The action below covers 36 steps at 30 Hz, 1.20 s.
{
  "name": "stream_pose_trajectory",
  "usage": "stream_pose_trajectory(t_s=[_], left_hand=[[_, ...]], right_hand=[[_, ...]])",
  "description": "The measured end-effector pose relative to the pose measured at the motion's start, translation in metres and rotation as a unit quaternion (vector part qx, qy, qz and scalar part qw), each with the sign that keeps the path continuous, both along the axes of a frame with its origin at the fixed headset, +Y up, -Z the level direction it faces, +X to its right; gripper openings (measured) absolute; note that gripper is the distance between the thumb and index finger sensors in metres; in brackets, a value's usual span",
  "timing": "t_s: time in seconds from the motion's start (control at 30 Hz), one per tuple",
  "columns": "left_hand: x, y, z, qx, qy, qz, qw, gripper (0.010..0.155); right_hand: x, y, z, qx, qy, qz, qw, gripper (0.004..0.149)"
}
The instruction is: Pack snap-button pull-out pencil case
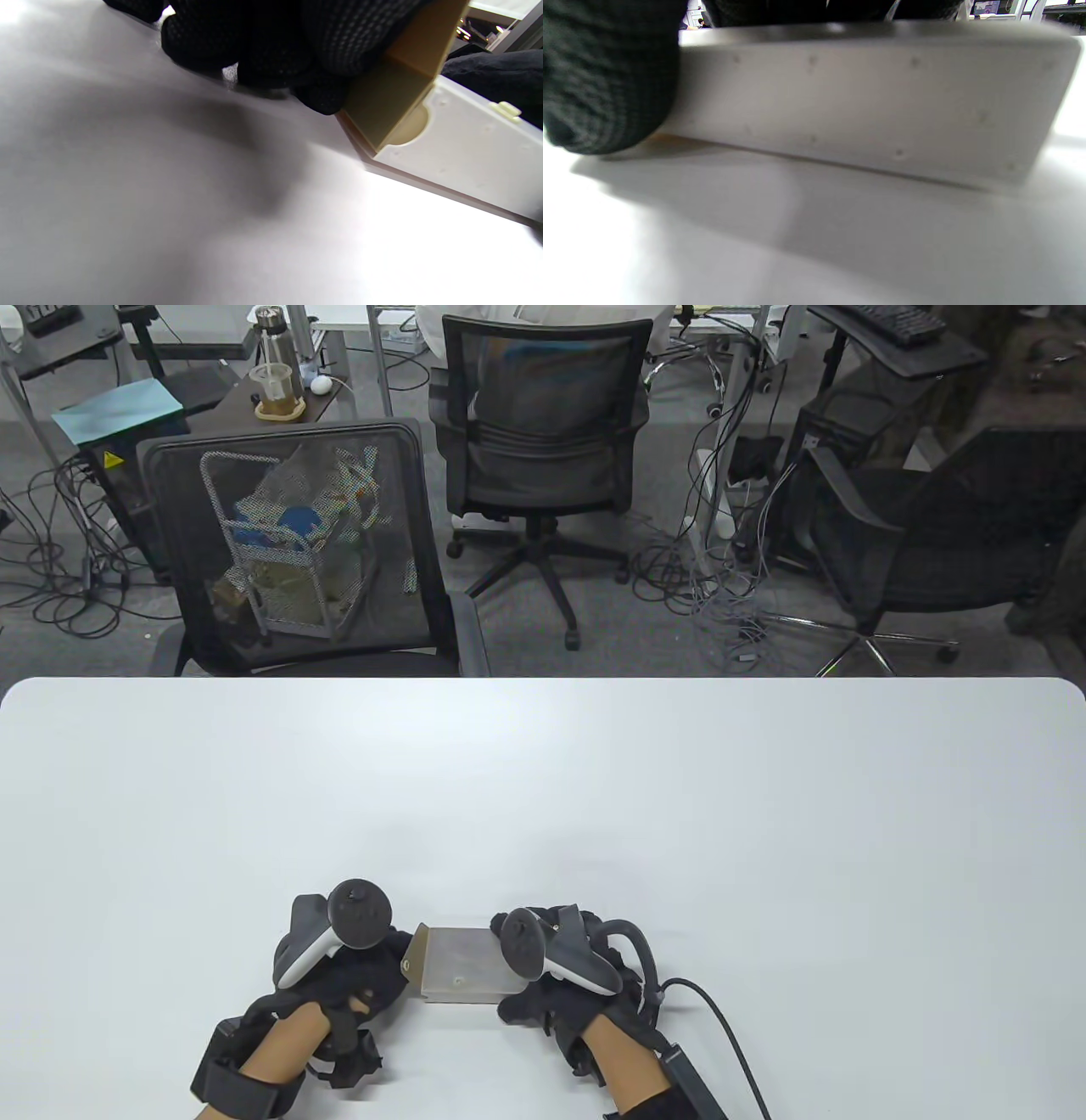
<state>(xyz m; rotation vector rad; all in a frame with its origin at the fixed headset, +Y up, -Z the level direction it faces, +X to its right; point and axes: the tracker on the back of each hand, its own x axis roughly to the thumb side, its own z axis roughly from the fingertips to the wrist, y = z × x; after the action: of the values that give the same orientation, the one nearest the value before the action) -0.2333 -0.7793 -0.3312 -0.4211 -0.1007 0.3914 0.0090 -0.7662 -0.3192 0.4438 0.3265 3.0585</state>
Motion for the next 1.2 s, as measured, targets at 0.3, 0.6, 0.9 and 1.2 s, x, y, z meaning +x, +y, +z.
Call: stream_pose_trajectory(t_s=[0.3, 0.6, 0.9, 1.2], left_hand=[[-0.002, -0.002, 0.004, -0.012, 0.005, 0.026, 1.0, 0.05], [0.011, -0.001, 0.01, -0.006, 0.051, 0.003, 0.999, 0.078], [0.024, 0.0, 0.011, 0.006, 0.071, -0.052, 0.996, 0.08], [0.032, 0.001, 0.015, 0.023, 0.073, -0.089, 0.993, 0.082]], right_hand=[[0.002, -0.002, 0.0, -0.001, 0.003, -0.014, 1.0, 0.091], [0.002, -0.001, 0.0, 0.001, 0.002, -0.009, 1.0, 0.091], [0.001, -0.001, 0.001, 0.003, 0.001, -0.005, 1.0, 0.091], [0.0, -0.001, 0.001, 0.002, 0.0, -0.001, 1.0, 0.091]])
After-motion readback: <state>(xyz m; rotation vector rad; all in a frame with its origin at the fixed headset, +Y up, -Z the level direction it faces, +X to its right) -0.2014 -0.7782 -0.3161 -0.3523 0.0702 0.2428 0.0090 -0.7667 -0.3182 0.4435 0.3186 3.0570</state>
